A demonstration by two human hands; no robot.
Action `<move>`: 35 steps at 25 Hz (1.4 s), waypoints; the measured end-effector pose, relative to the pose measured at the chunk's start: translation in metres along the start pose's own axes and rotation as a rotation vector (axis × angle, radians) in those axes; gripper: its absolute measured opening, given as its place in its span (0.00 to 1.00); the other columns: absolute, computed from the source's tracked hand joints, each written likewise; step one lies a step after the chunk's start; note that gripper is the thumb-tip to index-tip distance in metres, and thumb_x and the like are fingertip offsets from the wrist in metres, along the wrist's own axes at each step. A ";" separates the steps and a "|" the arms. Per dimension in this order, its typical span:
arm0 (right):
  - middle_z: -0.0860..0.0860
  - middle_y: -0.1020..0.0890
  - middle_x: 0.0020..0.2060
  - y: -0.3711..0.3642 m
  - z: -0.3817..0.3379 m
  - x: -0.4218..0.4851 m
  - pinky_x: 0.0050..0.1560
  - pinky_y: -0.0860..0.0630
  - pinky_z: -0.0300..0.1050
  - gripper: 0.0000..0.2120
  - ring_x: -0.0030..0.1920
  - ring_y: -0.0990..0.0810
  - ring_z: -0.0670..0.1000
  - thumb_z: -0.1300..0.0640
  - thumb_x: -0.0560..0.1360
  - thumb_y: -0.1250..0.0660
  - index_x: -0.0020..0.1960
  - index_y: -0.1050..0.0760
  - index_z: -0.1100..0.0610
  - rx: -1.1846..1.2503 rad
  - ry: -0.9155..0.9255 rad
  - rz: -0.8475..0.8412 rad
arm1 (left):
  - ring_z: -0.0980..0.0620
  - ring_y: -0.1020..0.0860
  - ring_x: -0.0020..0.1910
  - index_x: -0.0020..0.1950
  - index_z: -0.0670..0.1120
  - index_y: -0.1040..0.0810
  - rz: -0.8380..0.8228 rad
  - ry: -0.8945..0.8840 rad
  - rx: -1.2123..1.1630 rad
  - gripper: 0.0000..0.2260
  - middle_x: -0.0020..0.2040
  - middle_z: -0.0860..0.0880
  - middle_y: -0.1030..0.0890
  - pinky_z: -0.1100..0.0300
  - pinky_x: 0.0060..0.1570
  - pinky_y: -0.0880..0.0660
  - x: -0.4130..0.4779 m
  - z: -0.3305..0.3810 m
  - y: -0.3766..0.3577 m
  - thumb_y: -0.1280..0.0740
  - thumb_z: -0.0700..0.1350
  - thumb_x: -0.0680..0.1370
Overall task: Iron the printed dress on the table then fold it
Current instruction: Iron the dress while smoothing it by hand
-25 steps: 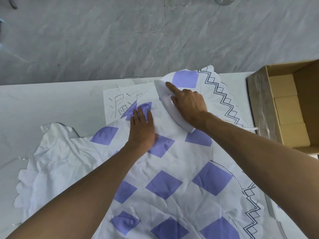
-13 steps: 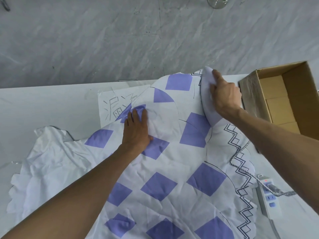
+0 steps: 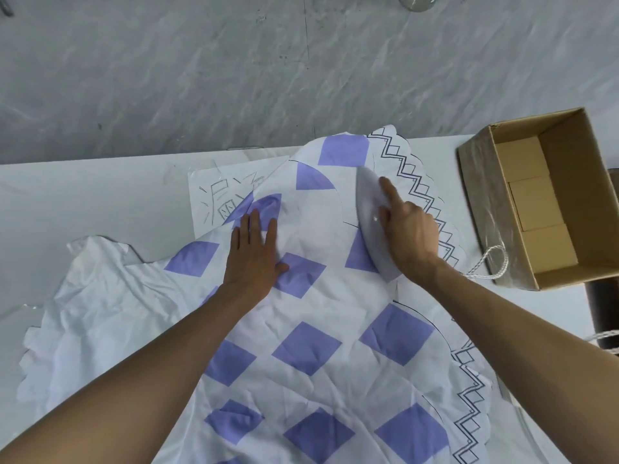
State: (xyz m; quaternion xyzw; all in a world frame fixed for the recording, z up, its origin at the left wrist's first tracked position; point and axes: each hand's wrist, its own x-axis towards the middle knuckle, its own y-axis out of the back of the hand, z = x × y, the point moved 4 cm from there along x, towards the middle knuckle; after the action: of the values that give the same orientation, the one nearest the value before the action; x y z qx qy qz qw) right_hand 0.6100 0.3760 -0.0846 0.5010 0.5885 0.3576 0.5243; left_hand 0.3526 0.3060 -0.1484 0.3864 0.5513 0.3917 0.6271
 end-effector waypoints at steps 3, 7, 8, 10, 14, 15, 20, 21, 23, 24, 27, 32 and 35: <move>0.62 0.20 0.45 0.012 0.029 0.001 0.39 0.35 0.49 0.24 0.43 0.22 0.64 0.55 0.81 0.46 0.76 0.43 0.46 0.015 -0.142 0.030 | 0.36 0.56 0.78 0.79 0.44 0.58 -0.046 0.015 -0.002 0.44 0.78 0.36 0.59 0.47 0.75 0.55 0.000 0.000 0.001 0.35 0.61 0.76; 0.62 0.20 0.47 0.025 0.017 -0.017 0.39 0.36 0.49 0.24 0.44 0.22 0.64 0.54 0.81 0.46 0.76 0.44 0.51 0.023 -0.069 0.033 | 0.41 0.51 0.78 0.79 0.43 0.50 -0.036 0.029 -0.157 0.36 0.79 0.39 0.53 0.51 0.75 0.49 -0.019 -0.003 0.011 0.36 0.55 0.79; 0.61 0.20 0.47 0.026 0.006 -0.024 0.39 0.36 0.49 0.24 0.44 0.22 0.64 0.53 0.81 0.46 0.76 0.43 0.52 0.046 -0.027 0.029 | 0.42 0.48 0.78 0.79 0.43 0.46 -0.011 0.059 -0.220 0.33 0.79 0.40 0.49 0.51 0.74 0.46 -0.031 -0.007 0.015 0.35 0.53 0.79; 0.60 0.19 0.48 0.025 -0.019 -0.042 0.39 0.35 0.48 0.24 0.45 0.21 0.63 0.53 0.81 0.44 0.75 0.42 0.53 0.127 0.054 -0.001 | 0.43 0.41 0.76 0.76 0.44 0.40 0.009 0.149 -0.328 0.30 0.78 0.42 0.42 0.51 0.72 0.39 -0.061 -0.020 0.020 0.33 0.50 0.78; 0.58 0.19 0.51 0.019 -0.094 -0.094 0.46 0.29 0.49 0.23 0.49 0.21 0.62 0.51 0.82 0.45 0.75 0.42 0.53 0.254 0.204 -0.166 | 0.39 0.30 0.68 0.72 0.40 0.34 0.049 0.325 -0.330 0.26 0.69 0.39 0.30 0.49 0.66 0.33 -0.137 -0.087 0.026 0.32 0.48 0.76; 0.57 0.19 0.51 0.016 -0.115 -0.107 0.45 0.30 0.47 0.22 0.48 0.21 0.61 0.51 0.82 0.45 0.74 0.41 0.53 0.277 0.245 -0.200 | 0.38 0.31 0.68 0.72 0.40 0.35 0.026 0.352 -0.283 0.27 0.69 0.38 0.31 0.49 0.66 0.34 -0.153 -0.107 0.023 0.33 0.48 0.77; 0.56 0.19 0.49 -0.025 -0.201 -0.153 0.45 0.27 0.49 0.20 0.47 0.20 0.60 0.51 0.82 0.45 0.72 0.39 0.53 0.284 0.342 -0.254 | 0.35 0.45 0.75 0.79 0.47 0.49 -0.141 0.507 -0.151 0.36 0.78 0.39 0.46 0.45 0.72 0.45 -0.190 -0.195 -0.008 0.38 0.61 0.78; 0.56 0.19 0.50 -0.035 -0.218 -0.160 0.45 0.25 0.51 0.20 0.47 0.20 0.60 0.51 0.81 0.45 0.71 0.39 0.53 0.277 0.361 -0.253 | 0.35 0.46 0.75 0.79 0.47 0.49 -0.137 0.489 -0.150 0.36 0.77 0.39 0.46 0.44 0.72 0.46 -0.192 -0.210 -0.013 0.38 0.61 0.78; 0.56 0.19 0.52 -0.056 -0.255 -0.174 0.46 0.25 0.52 0.21 0.47 0.21 0.62 0.50 0.81 0.45 0.73 0.40 0.53 0.218 0.442 -0.263 | 0.35 0.44 0.74 0.78 0.47 0.47 -0.098 0.405 -0.102 0.35 0.77 0.40 0.44 0.43 0.72 0.44 -0.196 -0.241 -0.022 0.38 0.61 0.78; 0.55 0.19 0.53 -0.066 -0.273 -0.180 0.46 0.27 0.51 0.22 0.48 0.21 0.62 0.49 0.81 0.45 0.74 0.40 0.52 0.159 0.504 -0.270 | 0.36 0.44 0.74 0.78 0.46 0.46 -0.087 0.357 -0.075 0.34 0.77 0.40 0.44 0.43 0.72 0.43 -0.199 -0.255 -0.024 0.38 0.60 0.78; 0.53 0.19 0.53 -0.084 -0.315 -0.193 0.43 0.29 0.50 0.22 0.48 0.20 0.61 0.47 0.80 0.43 0.72 0.37 0.50 0.024 0.626 -0.248 | 0.39 0.45 0.76 0.78 0.45 0.47 -0.117 0.220 -0.041 0.33 0.79 0.41 0.48 0.47 0.73 0.44 -0.208 -0.282 -0.035 0.38 0.56 0.79; 0.53 0.19 0.49 -0.111 -0.367 -0.206 0.41 0.29 0.52 0.20 0.46 0.20 0.62 0.43 0.80 0.46 0.68 0.35 0.52 -0.020 0.578 -0.203 | 0.38 0.39 0.75 0.76 0.39 0.38 -0.106 0.170 -0.062 0.33 0.76 0.36 0.41 0.46 0.69 0.37 -0.226 -0.303 -0.051 0.34 0.52 0.76; 0.55 0.19 0.48 -0.117 -0.376 -0.193 0.38 0.33 0.50 0.20 0.45 0.20 0.62 0.43 0.81 0.47 0.68 0.36 0.53 -0.033 0.499 -0.145 | 0.37 0.30 0.69 0.71 0.38 0.32 -0.084 0.155 0.014 0.29 0.72 0.34 0.33 0.46 0.64 0.31 -0.222 -0.306 -0.053 0.32 0.51 0.75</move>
State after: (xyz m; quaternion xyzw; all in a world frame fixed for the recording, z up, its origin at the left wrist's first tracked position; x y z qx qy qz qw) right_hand 0.2080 0.2004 -0.0717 0.3450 0.7282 0.4412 0.3951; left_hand 0.0333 0.0974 -0.1389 0.3358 0.6167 0.3899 0.5957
